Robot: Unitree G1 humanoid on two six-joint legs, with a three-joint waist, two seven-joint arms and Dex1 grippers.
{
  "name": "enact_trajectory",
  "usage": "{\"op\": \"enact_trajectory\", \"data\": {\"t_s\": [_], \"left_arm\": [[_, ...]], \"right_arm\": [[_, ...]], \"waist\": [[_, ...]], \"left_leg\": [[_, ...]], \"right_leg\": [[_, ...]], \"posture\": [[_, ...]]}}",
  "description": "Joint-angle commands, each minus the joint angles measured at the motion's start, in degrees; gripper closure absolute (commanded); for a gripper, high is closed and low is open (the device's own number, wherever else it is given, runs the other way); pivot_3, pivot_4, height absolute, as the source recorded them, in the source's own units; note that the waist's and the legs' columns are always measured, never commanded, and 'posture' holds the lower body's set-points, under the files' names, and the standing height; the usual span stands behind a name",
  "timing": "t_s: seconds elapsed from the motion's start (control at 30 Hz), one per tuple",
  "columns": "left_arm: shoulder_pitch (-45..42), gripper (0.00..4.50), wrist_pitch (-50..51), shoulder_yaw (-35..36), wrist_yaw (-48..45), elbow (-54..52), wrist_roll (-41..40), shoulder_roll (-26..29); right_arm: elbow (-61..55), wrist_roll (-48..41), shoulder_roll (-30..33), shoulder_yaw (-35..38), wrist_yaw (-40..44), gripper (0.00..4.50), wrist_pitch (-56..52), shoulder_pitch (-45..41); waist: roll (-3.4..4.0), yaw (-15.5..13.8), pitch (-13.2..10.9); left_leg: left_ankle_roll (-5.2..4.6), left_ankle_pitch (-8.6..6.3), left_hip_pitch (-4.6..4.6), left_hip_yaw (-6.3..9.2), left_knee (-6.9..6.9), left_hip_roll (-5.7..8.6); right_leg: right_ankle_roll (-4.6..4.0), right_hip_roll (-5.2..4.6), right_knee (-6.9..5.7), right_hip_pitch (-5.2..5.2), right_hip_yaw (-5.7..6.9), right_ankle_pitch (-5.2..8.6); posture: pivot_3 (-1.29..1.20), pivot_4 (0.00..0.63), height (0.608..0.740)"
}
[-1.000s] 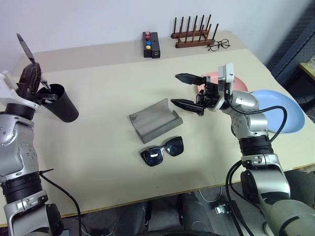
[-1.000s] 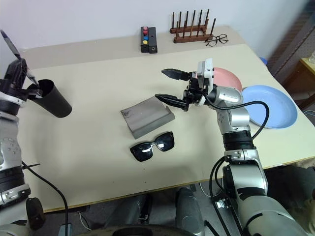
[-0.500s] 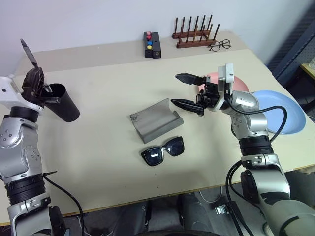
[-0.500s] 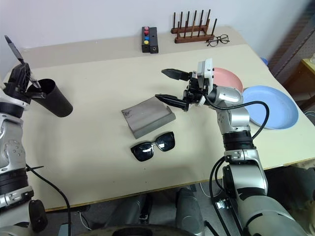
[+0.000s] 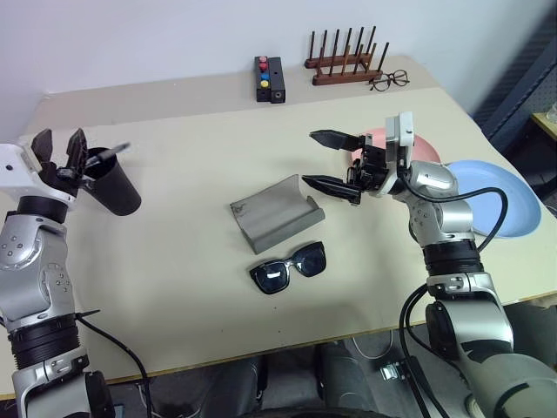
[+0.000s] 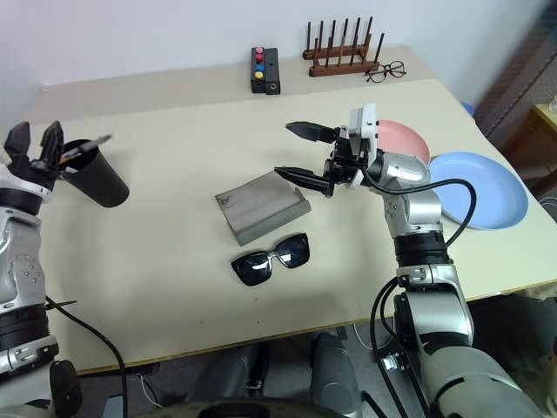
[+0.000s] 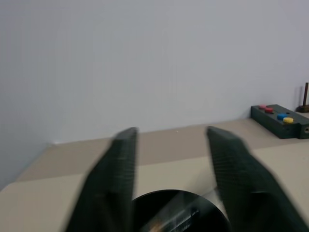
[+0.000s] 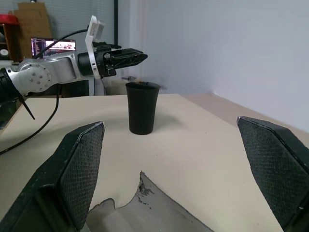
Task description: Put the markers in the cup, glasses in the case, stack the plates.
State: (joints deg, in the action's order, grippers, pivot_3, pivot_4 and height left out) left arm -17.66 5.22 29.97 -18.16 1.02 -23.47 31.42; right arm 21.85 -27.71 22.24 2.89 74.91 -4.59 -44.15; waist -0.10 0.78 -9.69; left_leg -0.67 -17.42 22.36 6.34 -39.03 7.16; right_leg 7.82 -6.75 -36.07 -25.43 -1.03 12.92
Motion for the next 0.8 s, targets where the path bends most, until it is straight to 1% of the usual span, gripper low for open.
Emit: {"op": "enact_trajectory", "data": {"t_s": [0.03,0.07,0.4,0.5,0.6,0.8], "left_arm": [[-0.1,0.29,-1.1,1.0,0.4,-2.0,-0.1,0.5],[0.0,0.03,-1.1,1.0,0.4,-2.1,-0.2,0.5],[-0.3,0.03,-1.3,0.9,0.6,-2.0,-0.4,0.1],[-0.9,0.03,-0.6,1.3,0.1,-2.8,-1.1,1.1],[-1.9,0.03,0.2,2.6,-0.7,-2.6,-2.4,3.0],[-3.2,0.03,6.0,5.8,-6.5,-0.2,-5.8,13.3]], "right_arm": [[-0.8,-0.4,0.4,1.0,-0.1,0.00,1.0,-0.8],[-0.8,-0.4,0.4,1.0,-0.1,0.00,0.9,-0.8],[-0.5,-0.2,0.4,0.8,0.0,0.00,1.1,-1.0],[-0.8,-0.2,0.4,0.8,-0.1,0.00,1.0,-0.9],[-1.0,-0.2,0.4,0.9,-0.3,0.00,0.9,-0.8],[-1.6,-0.6,0.8,1.1,-0.4,0.00,0.5,-0.3]], "waist": [[0.00,0.0,0.0],[0.00,0.0,0.0],[0.00,0.0,0.0],[0.00,0.0,0.0],[0.00,0.0,0.0],[0.03,0.1,0.0]], "left_leg": [[0.00,0.00,0.00,0.00,0.00,0.00],[0.00,0.00,0.00,0.00,0.00,0.00],[0.00,0.00,0.00,0.00,0.00,0.00],[0.00,0.00,0.00,0.00,0.00,0.00],[0.00,0.00,0.00,0.00,0.00,0.00],[0.00,0.00,0.00,0.00,0.04,-0.01]], "right_leg": [[0.00,0.00,0.00,0.00,0.00,0.00],[0.00,0.00,0.00,0.00,0.00,0.00],[0.00,0.00,0.00,0.00,0.00,0.00],[0.00,0.00,0.00,0.00,0.00,0.00],[0.00,0.00,0.00,0.00,0.00,0.00],[0.00,0.01,0.00,-0.03,-0.01,0.00]], "posture": [[0.00,0.150,0.740],[0.00,0.150,0.740],[0.00,0.150,0.740],[0.00,0.150,0.740],[0.00,0.150,0.740],[0.00,0.150,0.740]]}}
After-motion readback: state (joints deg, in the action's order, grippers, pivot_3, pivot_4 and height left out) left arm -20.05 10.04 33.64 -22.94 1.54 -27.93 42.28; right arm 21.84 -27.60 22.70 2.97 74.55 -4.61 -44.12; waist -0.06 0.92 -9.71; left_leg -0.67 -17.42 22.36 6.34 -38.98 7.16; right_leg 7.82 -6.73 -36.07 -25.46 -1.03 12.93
